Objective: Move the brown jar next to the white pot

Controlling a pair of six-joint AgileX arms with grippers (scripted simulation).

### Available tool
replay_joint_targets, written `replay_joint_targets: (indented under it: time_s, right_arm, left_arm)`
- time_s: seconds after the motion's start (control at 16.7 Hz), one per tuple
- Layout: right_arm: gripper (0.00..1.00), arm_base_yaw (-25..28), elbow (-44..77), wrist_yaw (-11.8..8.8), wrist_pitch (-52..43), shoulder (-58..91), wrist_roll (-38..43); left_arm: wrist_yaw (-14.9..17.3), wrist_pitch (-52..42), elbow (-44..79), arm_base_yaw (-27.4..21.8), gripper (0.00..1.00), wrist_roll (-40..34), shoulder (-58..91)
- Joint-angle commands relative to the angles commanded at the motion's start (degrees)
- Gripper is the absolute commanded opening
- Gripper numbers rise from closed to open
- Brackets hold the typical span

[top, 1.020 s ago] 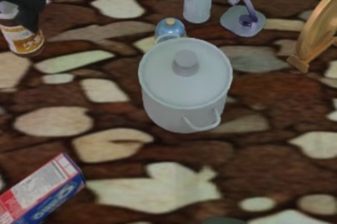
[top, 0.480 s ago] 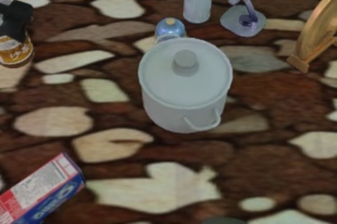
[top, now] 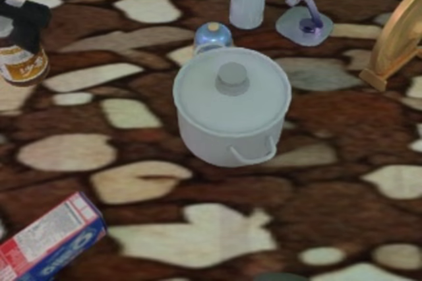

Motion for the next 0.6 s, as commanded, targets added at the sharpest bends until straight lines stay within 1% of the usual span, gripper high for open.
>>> replay_joint_targets:
  time_s: [0.18, 0.6]
  right_arm:
    - [1.00, 0.0, 0.0, 0.0, 0.0, 0.0, 0.0]
    - [1.00, 0.0, 0.0, 0.0, 0.0, 0.0, 0.0]
  left_arm:
    - [-1.6, 2.4, -3.4, -3.8, 0.00, -8.1, -0.8]
    - [-6.4, 9.3, -13.7, -14.9, 0.00, -33.1, -3.3]
